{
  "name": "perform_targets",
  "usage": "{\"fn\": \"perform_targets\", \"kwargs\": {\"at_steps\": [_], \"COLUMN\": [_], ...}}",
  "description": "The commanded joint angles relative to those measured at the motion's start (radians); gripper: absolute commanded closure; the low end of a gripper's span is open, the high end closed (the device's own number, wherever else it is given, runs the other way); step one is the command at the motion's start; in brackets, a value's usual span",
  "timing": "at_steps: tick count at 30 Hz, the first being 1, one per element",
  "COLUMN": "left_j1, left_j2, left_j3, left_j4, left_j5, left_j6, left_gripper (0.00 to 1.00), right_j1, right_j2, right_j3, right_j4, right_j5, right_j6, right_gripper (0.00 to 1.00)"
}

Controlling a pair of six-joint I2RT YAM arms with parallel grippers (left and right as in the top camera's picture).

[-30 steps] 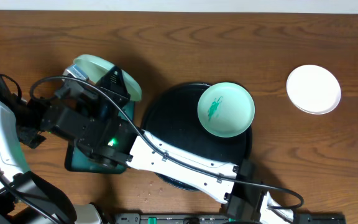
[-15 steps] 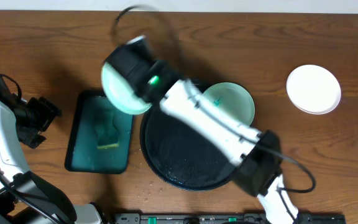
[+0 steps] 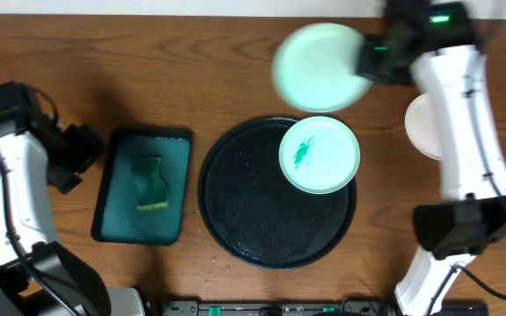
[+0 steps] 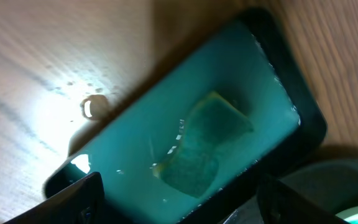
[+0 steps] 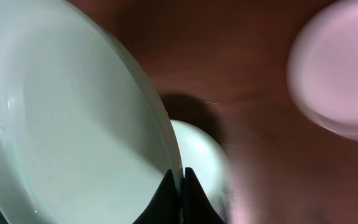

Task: Clean dirty plates on tray and stack at the side
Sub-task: 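Carry the green plate right and stack it on the white plate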

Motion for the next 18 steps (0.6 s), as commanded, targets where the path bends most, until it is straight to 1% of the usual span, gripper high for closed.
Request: {"fn": "perform_targets", "kwargs": {"at_steps": [1, 6, 9, 12, 15, 18], "left_j1": [-0.062, -0.121, -0.142, -0.151, -0.151, -0.151], "left_j2": [0.005, 0.013, 0.016, 0.017, 0.017, 0.017], "left_j3": [0.011, 0.01, 0.01, 0.009, 0.009, 0.009], "left_j4": [0.004, 0.01, 0.01, 0.009, 0.009, 0.009], "left_j5": [-0.027, -0.027, -0.042, -0.049, -0.048, -0.048], "left_j6": [-0.006, -0.006, -0.006, -0.006, -0.006, -0.006], "left_gripper": [0.21, 0.21, 0.21, 0.21, 0.21, 0.2], "right_j1": [-0.137, -0.367, -0.5, -0.608, -0.685, -0.76], "right_j2": [-0.013, -0.013, -0.013, -0.013, -0.013, -0.013], "right_j3": [-0.017, -0.106, -0.187, -0.274, -0.363, -0.485], "right_j4": [-0.037, -0.037, -0.009, 0.041, 0.103, 0.189], "right_j5": [-0.037, -0.098, -0.119, -0.158, -0.222, -0.227], "right_j6": [-0.027, -0.075, -0.077, -0.087, -0.099, -0.097], "right_gripper": [0.99, 0.99, 0.99, 0.99, 0.98, 0.99]}}
